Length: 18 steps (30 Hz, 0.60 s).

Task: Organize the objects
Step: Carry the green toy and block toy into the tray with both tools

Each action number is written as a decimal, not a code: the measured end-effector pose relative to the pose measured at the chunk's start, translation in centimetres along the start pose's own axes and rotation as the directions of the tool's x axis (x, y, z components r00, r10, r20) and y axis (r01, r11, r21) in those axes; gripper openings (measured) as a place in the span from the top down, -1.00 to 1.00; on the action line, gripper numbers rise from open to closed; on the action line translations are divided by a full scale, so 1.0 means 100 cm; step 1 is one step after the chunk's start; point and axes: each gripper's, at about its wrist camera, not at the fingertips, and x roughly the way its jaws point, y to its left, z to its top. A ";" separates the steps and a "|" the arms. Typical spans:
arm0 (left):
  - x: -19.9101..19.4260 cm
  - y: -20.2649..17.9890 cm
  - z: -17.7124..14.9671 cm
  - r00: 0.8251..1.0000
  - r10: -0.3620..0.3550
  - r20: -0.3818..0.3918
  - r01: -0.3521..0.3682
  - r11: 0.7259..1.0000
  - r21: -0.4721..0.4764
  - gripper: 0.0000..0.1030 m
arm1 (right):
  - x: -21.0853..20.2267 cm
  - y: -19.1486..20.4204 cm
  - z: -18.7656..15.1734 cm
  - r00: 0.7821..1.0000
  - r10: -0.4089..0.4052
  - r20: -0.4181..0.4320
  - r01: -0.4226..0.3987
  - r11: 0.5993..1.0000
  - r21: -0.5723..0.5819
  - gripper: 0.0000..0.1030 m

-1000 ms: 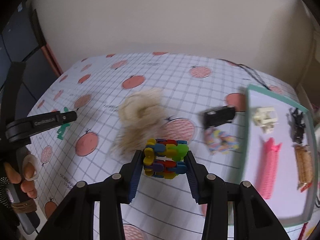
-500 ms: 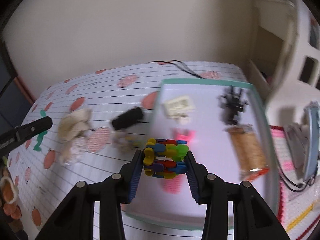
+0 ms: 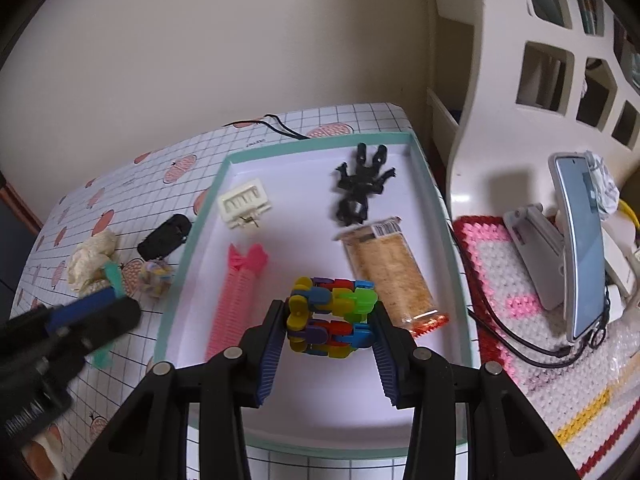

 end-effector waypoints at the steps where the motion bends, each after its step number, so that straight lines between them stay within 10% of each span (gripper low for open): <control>1: 0.005 -0.005 -0.002 1.000 -0.006 -0.015 0.007 1.000 0.009 0.45 | 0.000 -0.002 -0.001 1.000 0.001 -0.002 -0.001 1.000 0.004 0.14; 18: 0.042 -0.022 -0.022 0.987 0.023 -0.159 -0.014 0.998 0.057 0.44 | 0.012 -0.004 -0.006 0.999 0.005 -0.041 -0.005 1.000 -0.003 0.13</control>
